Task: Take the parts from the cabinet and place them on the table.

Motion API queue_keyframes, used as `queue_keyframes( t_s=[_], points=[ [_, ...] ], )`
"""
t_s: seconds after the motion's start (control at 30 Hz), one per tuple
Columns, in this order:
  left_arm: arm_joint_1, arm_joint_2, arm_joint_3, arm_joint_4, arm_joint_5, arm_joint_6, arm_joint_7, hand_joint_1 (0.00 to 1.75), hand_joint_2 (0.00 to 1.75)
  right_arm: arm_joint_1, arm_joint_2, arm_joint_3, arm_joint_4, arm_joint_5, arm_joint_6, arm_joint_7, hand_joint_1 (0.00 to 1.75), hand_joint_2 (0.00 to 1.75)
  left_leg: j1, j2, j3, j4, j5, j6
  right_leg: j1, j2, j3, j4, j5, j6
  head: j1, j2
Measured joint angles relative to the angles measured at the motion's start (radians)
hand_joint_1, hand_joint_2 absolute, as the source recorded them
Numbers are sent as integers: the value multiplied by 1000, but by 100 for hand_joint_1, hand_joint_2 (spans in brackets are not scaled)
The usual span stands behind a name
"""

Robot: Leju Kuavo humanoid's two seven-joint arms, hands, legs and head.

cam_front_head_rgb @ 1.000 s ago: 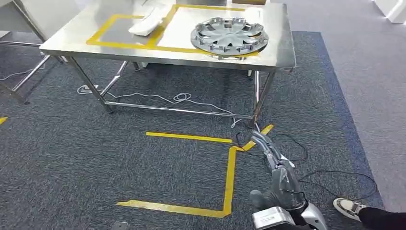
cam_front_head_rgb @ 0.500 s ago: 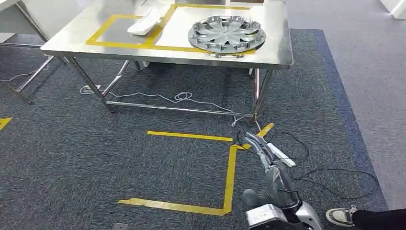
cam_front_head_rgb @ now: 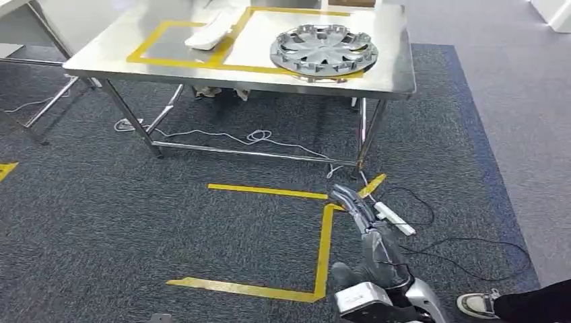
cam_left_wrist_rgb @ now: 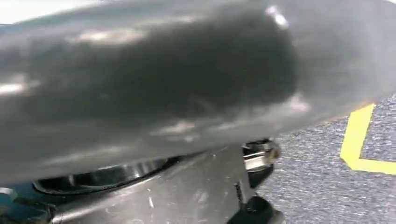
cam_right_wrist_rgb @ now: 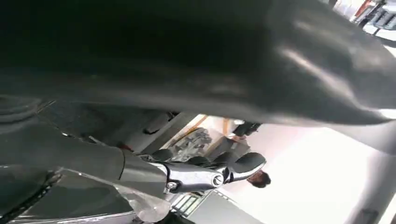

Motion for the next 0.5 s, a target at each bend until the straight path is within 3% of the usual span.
queue_keyframes(
  t_s=[0.07,0.1,0.13,0.17,0.23,0.27,0.3,0.33,0.43,0.5],
  points=[
    [1,-2,7,0,7,0,-2,0,0,-8,0,0,10,-2,8,0,0,0,0,0,-7,1,1,-1,-6,0,-68,154,-76,11,0,0],
    [3,-2,11,0,8,0,-3,0,0,-9,0,0,15,-2,12,0,0,0,0,0,-10,2,2,-2,-8,0,-102,230,-102,15,0,0],
    [5,-2,13,0,8,0,-3,0,0,-10,0,0,20,-2,13,0,0,0,1,-1,-11,3,3,-4,-10,0,-111,248,-93,20,1,0],
    [6,-3,16,0,9,0,-3,0,0,-11,0,0,23,-3,14,0,0,0,3,-4,-11,5,3,-5,-13,0,-92,216,-64,22,0,0],
    [5,-5,18,0,9,0,-3,0,0,-15,0,0,28,-4,15,0,0,0,8,-11,-11,15,0,-13,-21,1,0,34,32,28,0,0],
    [5,-6,18,0,9,0,-3,0,0,-18,0,0,29,-4,15,0,0,0,9,-14,-14,24,-4,-20,-26,9,37,-44,48,33,2,0],
    [4,-5,19,0,9,0,-4,0,0,-20,0,0,33,-4,16,0,0,0,2,-18,-22,34,-7,-30,-20,23,44,-58,31,29,5,0],
    [4,-5,19,0,9,2,-4,0,0,-20,0,0,34,-4,16,0,0,0,2,-20,-28,37,-3,-35,-20,20,48,-51,35,10,2,0],
    [7,-5,24,0,12,4,-4,0,0,-20,0,0,40,-4,19,0,0,0,5,-23,-32,39,3,-47,-19,16,38,-47,43,-10,2,0],
    [6,-5,27,0,20,6,-4,0,0,-20,0,0,41,-4,21,1,0,0,6,-13,-53,91,-46,-54,-21,8,36,-49,48,-25,-4,0]
  ],
)
